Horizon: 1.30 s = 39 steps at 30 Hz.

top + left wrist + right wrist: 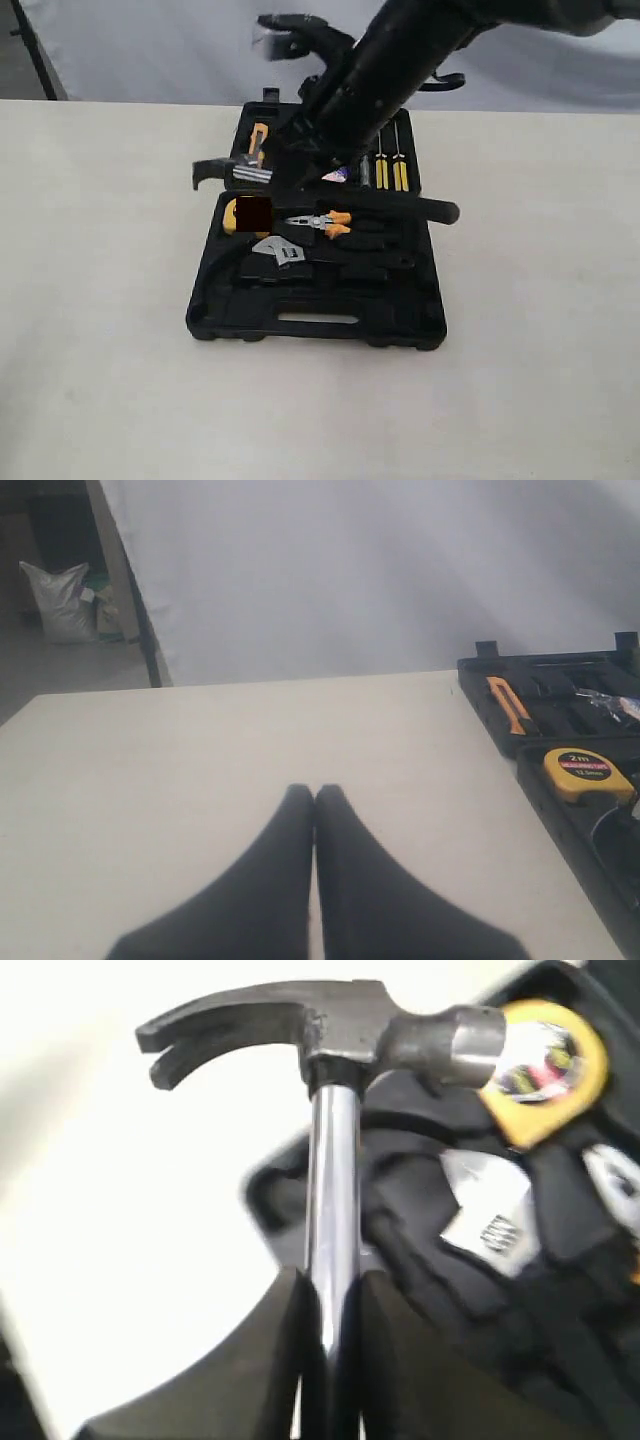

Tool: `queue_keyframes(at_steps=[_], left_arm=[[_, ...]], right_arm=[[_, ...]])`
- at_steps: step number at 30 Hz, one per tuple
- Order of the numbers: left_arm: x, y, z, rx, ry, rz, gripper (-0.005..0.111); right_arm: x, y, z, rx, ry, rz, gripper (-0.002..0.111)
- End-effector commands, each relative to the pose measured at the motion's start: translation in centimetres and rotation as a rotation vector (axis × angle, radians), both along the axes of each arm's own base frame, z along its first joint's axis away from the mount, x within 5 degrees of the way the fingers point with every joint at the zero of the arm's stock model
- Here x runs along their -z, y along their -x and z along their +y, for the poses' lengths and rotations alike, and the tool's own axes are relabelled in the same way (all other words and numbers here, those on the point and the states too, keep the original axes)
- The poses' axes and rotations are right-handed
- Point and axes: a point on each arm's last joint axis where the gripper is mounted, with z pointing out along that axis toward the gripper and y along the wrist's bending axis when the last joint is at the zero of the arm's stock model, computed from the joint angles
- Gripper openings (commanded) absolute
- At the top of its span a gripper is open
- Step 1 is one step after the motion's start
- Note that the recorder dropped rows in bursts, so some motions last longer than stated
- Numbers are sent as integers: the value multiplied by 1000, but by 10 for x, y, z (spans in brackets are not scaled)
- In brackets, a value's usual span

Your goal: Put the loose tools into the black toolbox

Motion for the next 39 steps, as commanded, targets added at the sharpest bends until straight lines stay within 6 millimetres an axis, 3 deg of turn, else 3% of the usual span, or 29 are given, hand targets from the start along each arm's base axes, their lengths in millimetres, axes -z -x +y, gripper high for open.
queue_keyframes(at_steps=[1, 8, 11, 21, 30, 39], left_arm=[[1, 2, 0, -1, 27, -5, 1], [1, 2, 0, -1, 27, -5, 1], [1, 2, 0, -1, 27, -5, 1], [1, 2, 0, -1, 27, -5, 1], [1, 2, 0, -1, 27, -5, 1], [1, 2, 0, -1, 27, -5, 1]], right_arm=[[5, -17, -22, 34, -268, 147, -1], [83, -42, -34, 202, -361, 409, -1], [103, -47, -37, 249, -373, 477, -1], [110, -60, -71, 437, -409, 585, -1], [136, -70, -97, 572, -521, 681, -1], [139, -73, -119, 590, -527, 640, -1]])
